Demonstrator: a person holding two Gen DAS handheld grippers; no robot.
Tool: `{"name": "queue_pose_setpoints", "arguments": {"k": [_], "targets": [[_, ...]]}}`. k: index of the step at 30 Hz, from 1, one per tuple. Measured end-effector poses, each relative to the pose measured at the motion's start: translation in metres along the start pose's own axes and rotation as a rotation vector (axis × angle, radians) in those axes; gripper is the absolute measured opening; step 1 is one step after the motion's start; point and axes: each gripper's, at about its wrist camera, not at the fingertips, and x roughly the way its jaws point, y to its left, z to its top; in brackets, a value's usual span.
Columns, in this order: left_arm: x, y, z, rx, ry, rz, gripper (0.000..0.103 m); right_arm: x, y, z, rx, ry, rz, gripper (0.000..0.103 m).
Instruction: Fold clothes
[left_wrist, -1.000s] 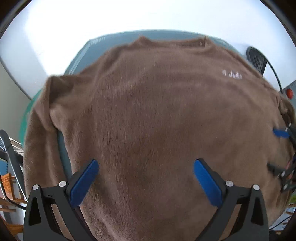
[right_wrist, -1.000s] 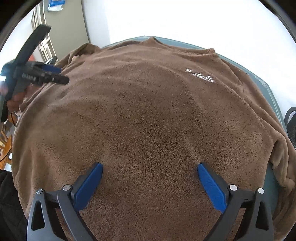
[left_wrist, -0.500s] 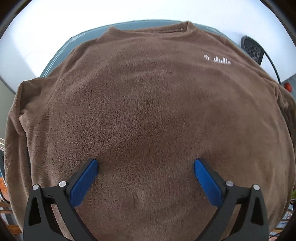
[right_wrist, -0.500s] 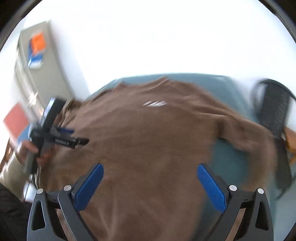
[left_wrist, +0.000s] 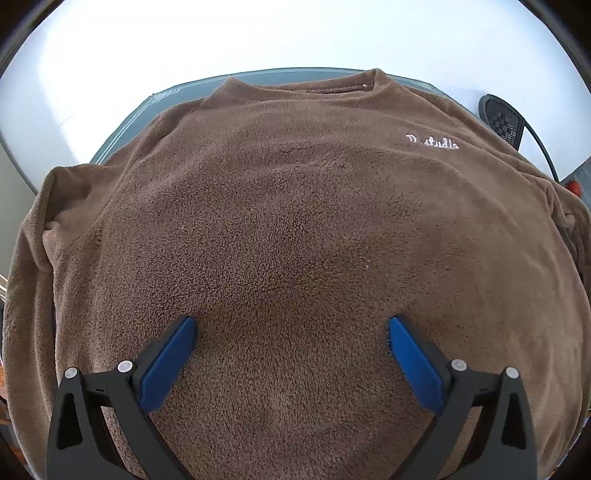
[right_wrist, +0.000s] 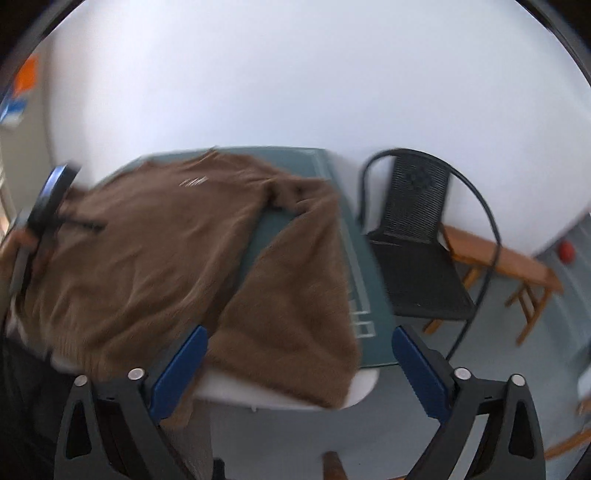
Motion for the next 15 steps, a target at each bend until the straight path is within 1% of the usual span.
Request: {"name": "queue_pose_setpoints", "arguments": {"k": [1, 2, 3, 5, 8, 11, 13, 15], "targets": [[0.000, 0.000, 0.000, 0.000, -0.002, 0.000, 0.103, 0.002, 0.004, -0.002, -0.025, 0.008, 0.000, 0.089], [0.000, 0.000, -0.001, 0.000, -0.004, 0.000, 0.103, 0.004, 0.008, -0.005, -0.050, 0.017, 0.001, 0.072], [0.000, 0.001, -0.001, 0.000, -0.007, 0.000, 0.103, 0.006, 0.012, -0.007, -0.075, 0.025, 0.001, 0.059], [0.000, 0.001, -0.002, 0.000, -0.012, 0.000, 0.103, 0.011, 0.015, -0.013, -0.110, 0.049, 0.004, 0.057], [0.001, 0.002, -0.002, 0.001, -0.014, 0.000, 0.103, 0.016, 0.014, -0.021, -0.113, 0.074, 0.038, 0.057], [0.002, 0.003, -0.002, 0.001, -0.014, 0.000, 0.103, 0.013, 0.010, -0.026, -0.121, 0.075, 0.026, 0.057], [0.005, 0.001, 0.004, 0.003, -0.015, 0.000, 0.103, 0.015, 0.004, -0.030, -0.103, 0.088, -0.002, 0.057], [0.005, -0.001, 0.002, 0.003, -0.017, 0.000, 0.103, 0.017, -0.004, -0.033, -0.074, 0.098, -0.031, 0.057]]}}
